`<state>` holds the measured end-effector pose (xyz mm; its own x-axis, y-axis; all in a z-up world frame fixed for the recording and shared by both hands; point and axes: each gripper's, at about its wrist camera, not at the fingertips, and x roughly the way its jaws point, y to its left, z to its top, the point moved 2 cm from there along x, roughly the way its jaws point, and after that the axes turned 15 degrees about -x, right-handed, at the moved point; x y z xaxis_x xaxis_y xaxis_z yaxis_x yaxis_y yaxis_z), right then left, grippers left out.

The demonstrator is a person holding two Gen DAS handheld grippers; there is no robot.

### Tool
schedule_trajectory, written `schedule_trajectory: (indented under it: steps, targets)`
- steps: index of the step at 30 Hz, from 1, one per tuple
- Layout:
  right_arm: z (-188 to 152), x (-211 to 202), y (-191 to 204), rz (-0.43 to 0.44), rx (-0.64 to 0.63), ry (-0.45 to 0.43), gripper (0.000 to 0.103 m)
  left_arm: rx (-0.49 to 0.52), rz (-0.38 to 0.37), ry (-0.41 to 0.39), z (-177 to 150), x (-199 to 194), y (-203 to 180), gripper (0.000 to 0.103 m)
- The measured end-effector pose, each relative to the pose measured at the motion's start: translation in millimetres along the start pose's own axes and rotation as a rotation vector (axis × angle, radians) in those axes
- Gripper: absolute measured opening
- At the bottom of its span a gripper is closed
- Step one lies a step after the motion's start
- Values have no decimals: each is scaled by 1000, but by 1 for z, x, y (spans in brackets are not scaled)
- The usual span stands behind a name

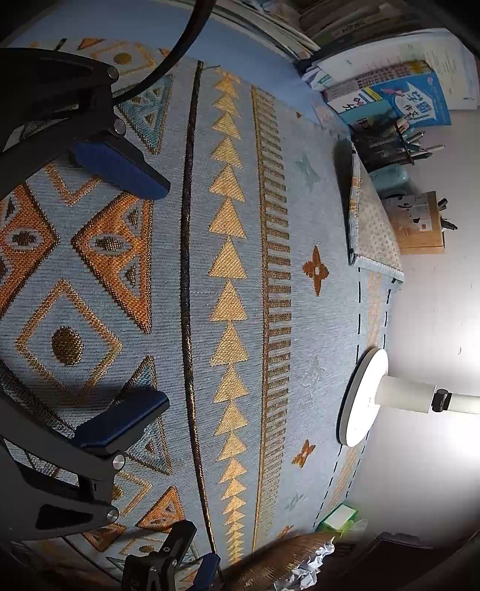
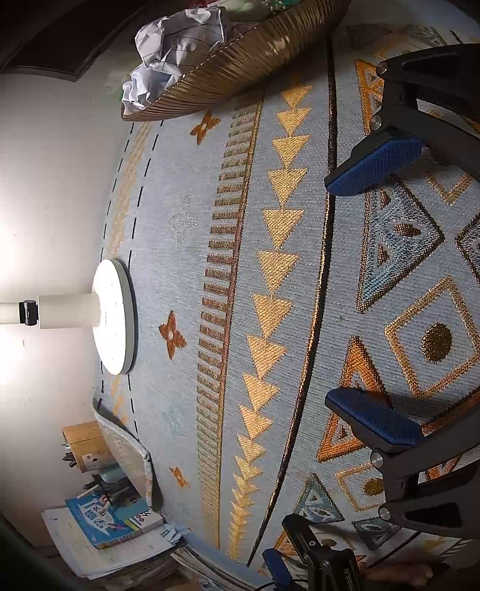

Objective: Organize objects

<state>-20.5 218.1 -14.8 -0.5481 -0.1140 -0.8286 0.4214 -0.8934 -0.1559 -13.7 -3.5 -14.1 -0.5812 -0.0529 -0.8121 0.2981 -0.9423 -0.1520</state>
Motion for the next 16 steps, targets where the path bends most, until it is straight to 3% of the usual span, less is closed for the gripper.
schedule_trajectory:
  steps: [16]
  targets:
    - [-2,-3,1,-15,17,-31,103,-6,1,-1,0,2,0,103]
